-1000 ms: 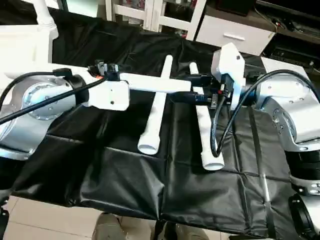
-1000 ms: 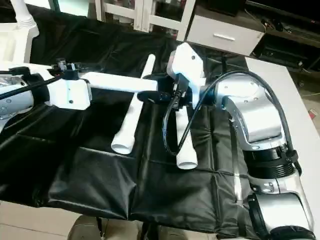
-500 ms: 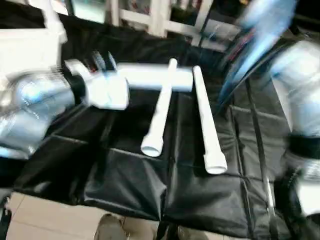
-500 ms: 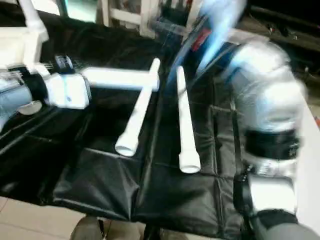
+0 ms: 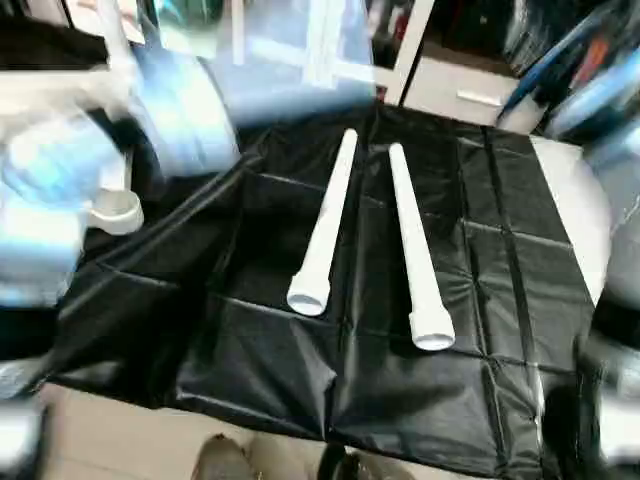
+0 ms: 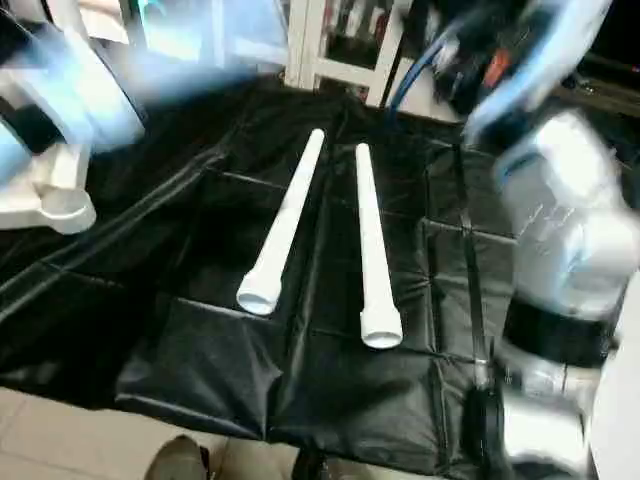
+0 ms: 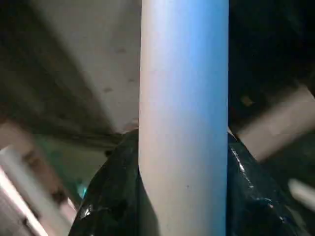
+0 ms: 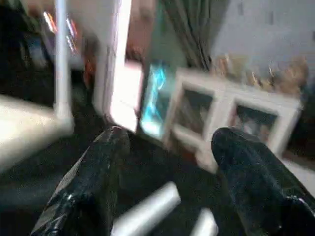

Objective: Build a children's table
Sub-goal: Pick table leg

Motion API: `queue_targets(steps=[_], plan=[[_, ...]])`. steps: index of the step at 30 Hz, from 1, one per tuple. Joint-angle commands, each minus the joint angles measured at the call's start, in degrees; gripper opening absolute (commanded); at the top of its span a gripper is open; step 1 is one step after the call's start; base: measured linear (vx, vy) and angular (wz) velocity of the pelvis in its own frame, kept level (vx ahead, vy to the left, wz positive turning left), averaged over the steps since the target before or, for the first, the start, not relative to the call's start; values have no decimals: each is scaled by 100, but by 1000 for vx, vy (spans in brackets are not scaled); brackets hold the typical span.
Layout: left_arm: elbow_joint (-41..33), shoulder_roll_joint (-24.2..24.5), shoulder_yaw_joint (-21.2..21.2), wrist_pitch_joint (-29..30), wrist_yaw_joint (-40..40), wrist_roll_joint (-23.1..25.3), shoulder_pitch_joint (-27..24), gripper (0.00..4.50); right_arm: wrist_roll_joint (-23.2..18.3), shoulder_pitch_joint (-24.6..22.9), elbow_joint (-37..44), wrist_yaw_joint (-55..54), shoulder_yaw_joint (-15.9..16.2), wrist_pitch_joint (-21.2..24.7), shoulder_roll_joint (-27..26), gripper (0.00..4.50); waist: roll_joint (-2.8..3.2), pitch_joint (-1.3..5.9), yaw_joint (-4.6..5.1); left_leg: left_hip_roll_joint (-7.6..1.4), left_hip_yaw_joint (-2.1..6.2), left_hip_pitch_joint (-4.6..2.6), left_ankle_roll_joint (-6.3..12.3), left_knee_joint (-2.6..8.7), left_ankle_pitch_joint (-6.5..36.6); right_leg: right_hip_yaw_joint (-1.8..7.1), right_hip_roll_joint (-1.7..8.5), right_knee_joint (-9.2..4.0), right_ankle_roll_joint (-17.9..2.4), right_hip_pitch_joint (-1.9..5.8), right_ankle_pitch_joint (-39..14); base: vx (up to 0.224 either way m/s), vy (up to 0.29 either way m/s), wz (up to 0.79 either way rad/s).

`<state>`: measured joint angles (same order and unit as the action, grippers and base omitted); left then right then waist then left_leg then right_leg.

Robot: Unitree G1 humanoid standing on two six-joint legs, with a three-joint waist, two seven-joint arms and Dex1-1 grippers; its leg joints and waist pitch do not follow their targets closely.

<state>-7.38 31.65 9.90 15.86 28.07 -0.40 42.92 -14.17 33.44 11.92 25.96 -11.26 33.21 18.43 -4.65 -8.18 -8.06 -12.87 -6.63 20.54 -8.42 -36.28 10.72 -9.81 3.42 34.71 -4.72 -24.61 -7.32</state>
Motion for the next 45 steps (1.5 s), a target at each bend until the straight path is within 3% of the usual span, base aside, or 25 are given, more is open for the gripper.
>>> queue_targets(steps=[1,7,13,16,21,23,24,25,26,27,28,29,30,31,32,33,34,37,38,39,40,41,43,44,45], plan=[[-160,-210,122,391,-207,-259,-132,164,353,-89,253,-222,221,-143,76,303,114,588,34,79,-115,-41,105,372,1472,205,516,-733,455,413,-3553,0,0,0],[-804,-650,306,927,-588,-396,-298,164,20,-395,696,-752,168,38,-417,303,218,632,27,-134,-83,-65,416,448,1788,85,738,-742,587,575,-3605,0,0,0],[-1221,-759,408,1534,-866,-653,-135,164,94,-435,890,-955,268,106,-666,303,-9,596,-269,40,-126,-106,581,98,691,626,1568,-962,680,588,-5113,-8,65,-3],[-1389,-800,459,1788,-927,-756,-45,164,68,-435,910,-1069,363,101,-700,303,122,569,-163,-40,-181,-205,587,392,951,488,1244,-791,59,499,-3992,-29,162,-2],[-1569,-837,494,1969,-988,-855,-196,164,37,-546,897,-1073,415,79,-760,303,132,518,228,74,-555,-418,387,715,3307,168,722,-577,306,250,-3410,-60,163,13],[-1678,-888,491,2064,-1032,-933,-307,164,18,-633,887,-1122,425,93,-848,303,269,525,268,-11,-724,-183,284,1033,3860,-62,466,-156,304,462,-3009,-86,136,14],[-1759,-941,490,2182,-1090,-1010,-367,164,23,-713,854,-1164,461,59,-897,303,312,472,-276,227,-1353,445,255,1324,4605,-222,10,1195,147,711,-1568,-127,128,25],[-1761,-944,490,2187,-1092,-1012,-369,164,23,-717,852,-1165,463,56,-899,303,208,496,-105,125,-1318,270,236,1261,4028,140,118,1130,148,682,-2086,-46,-2,19],[-1785,-967,491,2235,-1113,-1034,-383,164,21,-745,835,-1177,480,34,-909,303,-372,737,-112,6,-558,-96,92,-284,1931,1088,1472,-258,1090,224,-5282,-46,-2,19],[-1830,-1059,452,2255,-1147,-1056,-454,164,26,-784,806,-1186,511,0,-926,303,160,617,-291,191,19,10,326,-973,982,1627,2176,-862,703,80,-5858,58,-69,19],[-1866,-1149,414,2268,-1178,-1073,-508,164,23,-806,791,-1187,530,-19,-938,303,-133,700,-208,369,451,679,387,-1179,855,1654,1963,-548,376,649,-5251,72,94,7],[-1888,-1205,390,2273,-1196,-1082,-540,164,20,-816,785,-1187,540,-27,-942,303,-78,736,-383,403,532,729,274,-1100,779,1565,1829,-433,113,802,-4610,72,94,7],[-1975,-1332,272,2285,-1242,-1098,-605,164,25,-835,789,-1192,556,-36,-952,303,42,681,-525,235,412,391,432,-657,864,1452,1545,-401,-936,621,-2451,15,208,9],[-2017,-1380,197,2287,-1267,-1089,-627,164,21,-842,797,-1199,550,-39,-961,303,88,718,-476,207,345,315,617,-357,600,1243,1295,-313,-1147,645,-2000,-51,240,32],[-2042,-1401,149,2292,-1287,-1089,-638,164,17,-848,807,-1207,539,-39,-978,303,275,811,-323,282,202,-78,1459,266,-334,679,324,163,-865,291,-1412,-51,240,32],[-2053,-1429,115,2294,-1297,-1105,-637,164,11,-855,818,-1217,530,-31,-993,303,348,913,-80,228,296,-517,2058,312,-807,428,-11,608,-447,-94,-1374,-52,216,19],[-2062,-1445,88,2300,-1314,-1126,-638,164,4,-864,825,-1226,525,-31,-999,303,459,942,14,199,318,-481,2851,361,-1510,272,-101,1186,378,-326,-1683,-54,205,10],[-2072,-1485,13,2305,-1347,-1124,-673,164,-17,-950,847,-1274,487,-35,-984,303,226,877,47,19,165,-155,3139,462,-1137,306,110,1124,746,-315,-1156,-71,232,2],[-2074,-1478,-22,2291,-1327,-1107,-720,164,-11,-1005,852,-1277,483,-43,-974,303,-29,843,45,159,-6,6,2339,437,-78,663,472,502,681,-58,-1011,-46,84,-8],[-2085,-1470,-69,2258,-1297,-1077,-793,164,5,-1090,859,-1277,492,-81,-965,303,-179,823,-355,473,98,367,1073,-818,1249,1777,1835,-495,1147,150,-2697,-96,168,0],[-2096,-1481,-146,2203,-1251,-1052,-938,164,30,-1253,875,-1266,499,-153,-954,303,-130,913,-273,555,420,574,656,-1148,1313,1913,1953,-450,816,395,-2855,-81,201,-12],[-2100,-1509,-166,2178,-1252,-1069,-1014,164,63,-1325,875,-1281,499,-181,-955,303,-62,905,-218,558,578,702,269,-1299,1240,1725,1950,-413,579,539,-3130,-81,201,-12],[-2084,-1604,-240,2003,-1218,-1115,-1289,164,171,-1516,806,-1345,456,-387,-979,303,-57,726,-102,398,537,346,-54,-947,1112,1185,1487,-558,-546,434,-3313,-94,300,-23],[-2062,-1781,-323,1804,-1262,-1128,-1542,164,318,-1673,642,-1526,342,-641,-1022,303,86,742,-23,338,433,127,329,-371,900,881,1118,-515,-768,419,-3328,-105,321,-13],[-2051,-1844,-361,1721,-1308,-1111,-1612,164,360,-1715,580,-1606,298,-714,-1028,303,423,799,184,234,422,-191,598,323,1860,467,256,48,-429,110,-2862,-117,324,12]])
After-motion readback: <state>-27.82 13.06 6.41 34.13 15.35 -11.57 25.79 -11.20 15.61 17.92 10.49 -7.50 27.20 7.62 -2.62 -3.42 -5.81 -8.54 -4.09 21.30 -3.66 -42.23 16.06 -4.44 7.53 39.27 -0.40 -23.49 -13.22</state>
